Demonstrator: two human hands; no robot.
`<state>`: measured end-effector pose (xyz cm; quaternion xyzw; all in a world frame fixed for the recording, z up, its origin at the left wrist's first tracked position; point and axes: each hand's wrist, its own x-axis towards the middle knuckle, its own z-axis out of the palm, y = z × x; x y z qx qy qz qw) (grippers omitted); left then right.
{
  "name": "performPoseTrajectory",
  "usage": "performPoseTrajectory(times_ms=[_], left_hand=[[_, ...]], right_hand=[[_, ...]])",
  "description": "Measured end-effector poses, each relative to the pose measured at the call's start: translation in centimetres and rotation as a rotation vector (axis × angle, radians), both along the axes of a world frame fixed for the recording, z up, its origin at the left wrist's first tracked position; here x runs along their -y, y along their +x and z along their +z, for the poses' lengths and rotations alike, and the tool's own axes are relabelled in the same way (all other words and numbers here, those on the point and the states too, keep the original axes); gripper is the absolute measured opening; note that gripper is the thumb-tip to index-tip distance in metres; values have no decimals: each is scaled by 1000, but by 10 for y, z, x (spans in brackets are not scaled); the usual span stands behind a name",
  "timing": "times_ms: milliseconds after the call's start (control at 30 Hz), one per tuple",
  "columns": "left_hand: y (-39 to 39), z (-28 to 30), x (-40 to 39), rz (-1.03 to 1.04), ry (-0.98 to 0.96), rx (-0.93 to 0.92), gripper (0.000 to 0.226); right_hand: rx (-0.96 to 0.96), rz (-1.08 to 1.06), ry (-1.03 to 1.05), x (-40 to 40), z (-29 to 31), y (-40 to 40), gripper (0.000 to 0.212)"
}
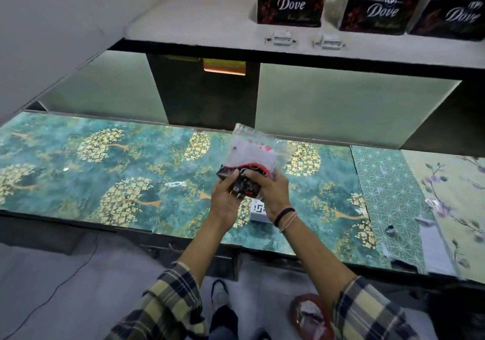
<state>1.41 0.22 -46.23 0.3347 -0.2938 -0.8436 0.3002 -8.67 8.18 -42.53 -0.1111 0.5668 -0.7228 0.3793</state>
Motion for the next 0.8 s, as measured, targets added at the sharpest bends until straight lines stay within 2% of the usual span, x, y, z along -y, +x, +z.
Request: performPoseTrajectory(times_ms=[67,133,167,267,333,433,533,667,800], left_hand=[[-9,-15,18,66,41,70,58],[-15,-27,41,105,94,129,70],[-17,-35,54,110,108,139,72],[-21,-49,90,86,86,163,62],[-25,-54,109,39,56,167,58],[-30,-60,130,-33,20,186,54],[-34,-63,143,-107,-1,190,57],[-36,-73,149,-162,1,252,50],[-34,-91,149,-195,11,308,49]], right_hand=[[-24,52,80,5,-10,-8,64],[-48,-3,164,10,-15,-22,70],[-68,-69,190,13,-17,-32,65],[-162,-234,224,23,-13,-66,30],[-253,-244,278,33,-10,-88,32],[-283,-51,339,49,-20,-111,31],[-186,136,412,65,-34,-114,29],[-73,293,480,80,-56,-111,23],[74,387,555,92,-80,-111,28]])
